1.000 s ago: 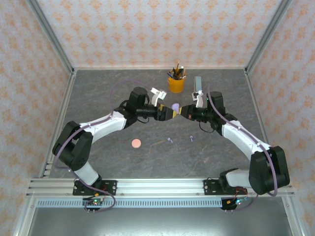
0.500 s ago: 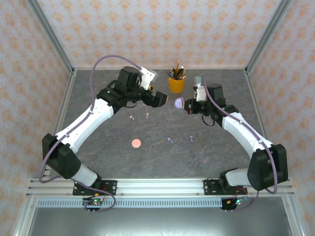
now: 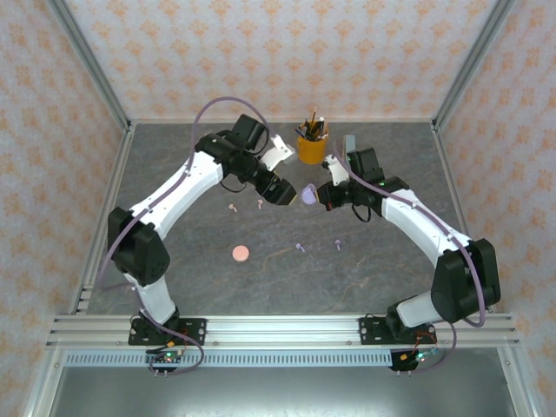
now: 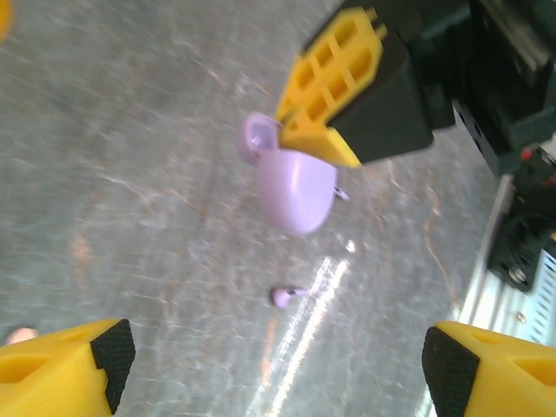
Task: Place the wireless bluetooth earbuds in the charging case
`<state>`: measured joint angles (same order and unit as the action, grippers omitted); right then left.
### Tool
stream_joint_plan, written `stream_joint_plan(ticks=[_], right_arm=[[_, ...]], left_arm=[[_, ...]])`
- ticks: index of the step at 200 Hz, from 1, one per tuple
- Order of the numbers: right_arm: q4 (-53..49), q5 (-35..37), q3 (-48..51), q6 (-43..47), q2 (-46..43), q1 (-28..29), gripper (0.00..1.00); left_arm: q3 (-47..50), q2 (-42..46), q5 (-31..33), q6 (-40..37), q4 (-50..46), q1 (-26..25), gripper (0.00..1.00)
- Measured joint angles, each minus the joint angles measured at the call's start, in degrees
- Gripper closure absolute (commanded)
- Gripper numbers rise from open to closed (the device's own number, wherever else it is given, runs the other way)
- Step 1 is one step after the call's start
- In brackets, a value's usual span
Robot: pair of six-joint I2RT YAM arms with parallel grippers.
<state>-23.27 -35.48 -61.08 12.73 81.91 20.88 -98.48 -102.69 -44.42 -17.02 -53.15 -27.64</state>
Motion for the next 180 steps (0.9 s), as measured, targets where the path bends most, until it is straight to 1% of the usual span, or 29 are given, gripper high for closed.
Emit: stream_joint_plan(ticks=[31,60,113,180], right_arm=[[0.1,-0.3,1.0,0.5,-2.1,0.7,1.0],[0.1,-1.4,1.9,0.4,-4.7,1.2,1.0],[0.3,-3.7,2.4,0.4,-5.9,1.5,1.0],[1.1,-5.5,2.5,0.1,-5.9,1.6,1.0]], left_arm=[[-3.8,-3.7,-6.8,-3.3,-5.3,0.5,0.17],[-7.3,-5.8,-10.7,-5.1,-7.8,0.7,0.19],[-8.2,-8.5,-12.9,-5.2,-8.0,0.7,0.22],[-9.4,-11.6,-14.1,-3.2,-6.4,0.7,0.31]])
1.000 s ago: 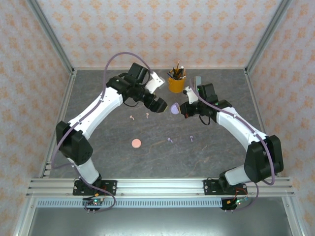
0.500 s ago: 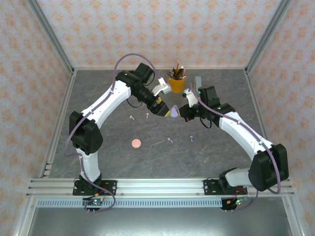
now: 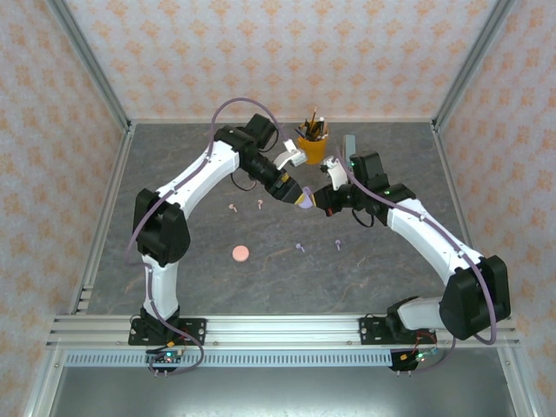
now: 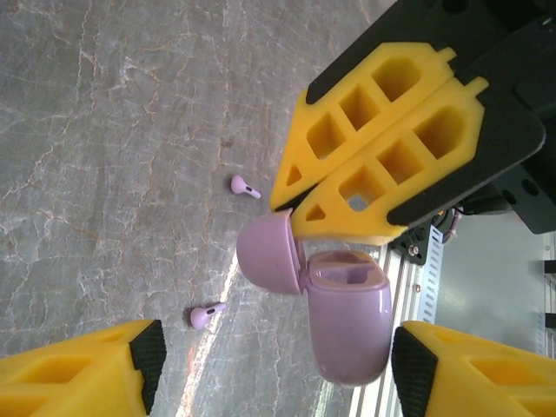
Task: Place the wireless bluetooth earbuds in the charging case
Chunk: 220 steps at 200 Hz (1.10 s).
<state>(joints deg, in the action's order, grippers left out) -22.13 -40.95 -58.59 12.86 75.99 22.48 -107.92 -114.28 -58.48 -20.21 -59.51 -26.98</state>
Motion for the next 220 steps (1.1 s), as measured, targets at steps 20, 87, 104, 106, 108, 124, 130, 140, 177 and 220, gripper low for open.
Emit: stream_joint_plan(ticks=[20,87,104,106,108,124,130,140,177,220], right_arm=[[0.1,-0.1,0.0,0.0,0.0,0.1,1.0],[0.3,-0.2,0.0,0.0,0.0,0.1,1.0],[0.3,-0.2,0.0,0.0,0.0,0.1,1.0],[0.3,-0.2,0.0,0.0,0.0,0.1,1.0],[0.3,-0.2,0.0,0.0,0.0,0.1,1.0],[0.3,-0.2,0.0,0.0,0.0,0.1,1.0],[0.3,-0.2,0.0,0.0,0.0,0.1,1.0],[0.3,-0.2,0.0,0.0,0.1,0.1,1.0],[0.3,-0.1,0.0,-0.1,0.2,0.1,1.0],[0.3,0.0,0.0,-0.2,0.3,0.1,1.0]], left_arm=[[0.0,-0.3,-0.7,0.6,0.6,0.0,0.33],[0.0,-0.7,-2.5,0.7,1.0,-0.9,0.43],[0.0,-0.8,-2.8,0.6,1.0,-1.2,0.44],[0.0,-0.9,-2.8,0.6,1.0,-1.2,0.45],[0.0,-0.9,-2.9,0.6,1.0,-1.2,0.45],[0.0,-1.2,-3.1,0.6,0.9,-1.2,0.48],[0.0,-1.3,-3.1,0.6,0.9,-1.3,0.5],[0.0,-1.5,-3.3,0.4,0.8,-1.4,0.53],[0.0,-1.5,-3.6,0.2,0.3,-1.5,0.6],[-0.1,-1.5,-4.0,-0.6,-0.4,-1.9,0.62]])
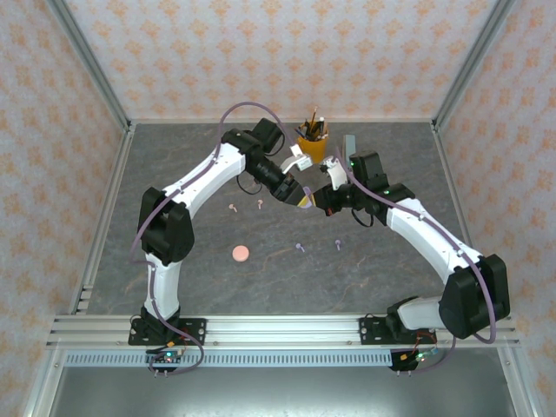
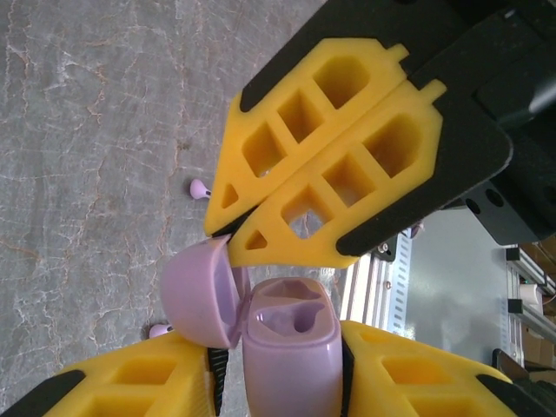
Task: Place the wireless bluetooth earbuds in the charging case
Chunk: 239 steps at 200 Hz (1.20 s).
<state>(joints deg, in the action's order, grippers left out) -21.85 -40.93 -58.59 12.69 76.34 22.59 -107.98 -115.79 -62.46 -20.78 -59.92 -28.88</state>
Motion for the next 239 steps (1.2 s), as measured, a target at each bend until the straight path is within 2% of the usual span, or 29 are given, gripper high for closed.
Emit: stream_joint_plan(ticks=[30,84,132,150,159,183,206,239], right_arm=[[0.2,0.0,0.0,0.0,0.0,0.0,1.0],[0.3,0.1,0.0,0.0,0.1,0.0,1.0],[0.2,0.7,0.2,-0.2,0.1,0.0,1.0],[0.2,1.0,0.3,-0.9,0.1,0.0,0.81],[0.4,1.3,0.3,-1.8,0.0,0.0,0.71],[0.5,4.7,1.0,-3.6,-1.1,-0.1,0.58],[-0.1,7.6,3.1,-6.9,-5.2,0.2,0.5],[-2.0,14.9,7.3,-13.6,-13.6,0.3,0.48]], left_arm=[[-0.5,-0.3,-0.4,-0.8,-0.8,0.0,0.62],[-0.9,-1.2,-1.0,-1.5,-1.2,-0.3,0.71],[-0.9,-1.5,-1.2,-1.6,-1.3,-0.4,0.93],[-0.9,-1.5,-1.2,-1.6,-1.2,-0.4,1.0],[-0.9,-1.5,-1.2,-1.5,-0.8,-0.4,1.0],[1.0,-1.0,-1.2,-0.2,1.9,-0.3,1.0],[6.4,1.0,-0.9,2.3,7.4,0.5,1.0],[16.5,7.6,2.6,7.2,18.1,2.3,1.0]])
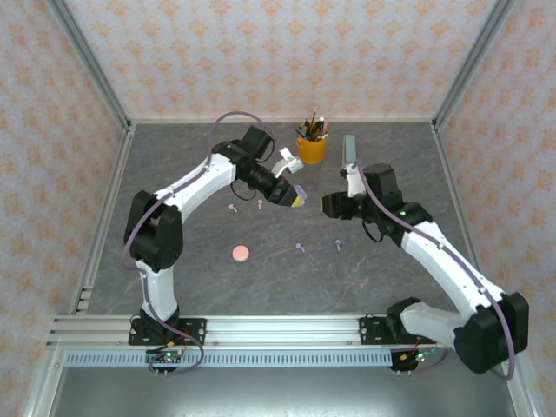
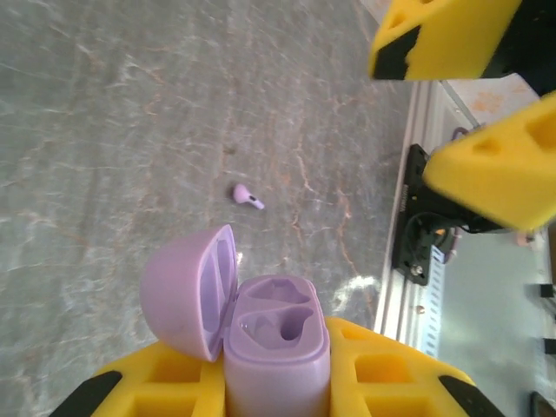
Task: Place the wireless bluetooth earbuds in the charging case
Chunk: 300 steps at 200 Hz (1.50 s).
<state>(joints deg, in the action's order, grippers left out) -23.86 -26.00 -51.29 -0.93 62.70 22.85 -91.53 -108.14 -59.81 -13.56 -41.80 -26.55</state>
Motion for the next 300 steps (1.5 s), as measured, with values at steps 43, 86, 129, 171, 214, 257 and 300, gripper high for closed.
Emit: stream_joint_plan(ticks=[43,86,129,171,214,257,300], right_arm=[[-4.9,8.3,2.0,-10.1,-1.3,0.0,0.48],[-10.3,12.1,2.4,-16.5,1.6,0.0,0.48],[-13.1,13.9,4.2,-20.7,4.0,0.3,0.49],[-14.0,15.4,4.5,-23.1,8.2,1.8,0.49],[-14.1,17.2,4.4,-24.0,14.3,4.2,0.5],[-14.1,18.4,3.3,-24.2,19.1,5.4,0.51],[-13.8,18.5,1.2,-24.2,22.5,5.4,0.52]], left_arm=[[13.4,11.3,8.6,7.5,19.3,0.0,1.0],[25.7,17.0,19.4,10.8,37.6,-0.2,1.0],[33.6,18.4,33.9,11.2,49.0,-3.0,1.0],[42.7,19.2,40.7,11.5,62.5,-6.4,1.0],[50.9,19.2,40.2,9.0,77.9,-6.8,1.0],[54.4,19.2,34.2,5.5,88.6,-6.8,1.0],[55.6,18.3,27.8,4.5,96.1,-6.8,1.0]])
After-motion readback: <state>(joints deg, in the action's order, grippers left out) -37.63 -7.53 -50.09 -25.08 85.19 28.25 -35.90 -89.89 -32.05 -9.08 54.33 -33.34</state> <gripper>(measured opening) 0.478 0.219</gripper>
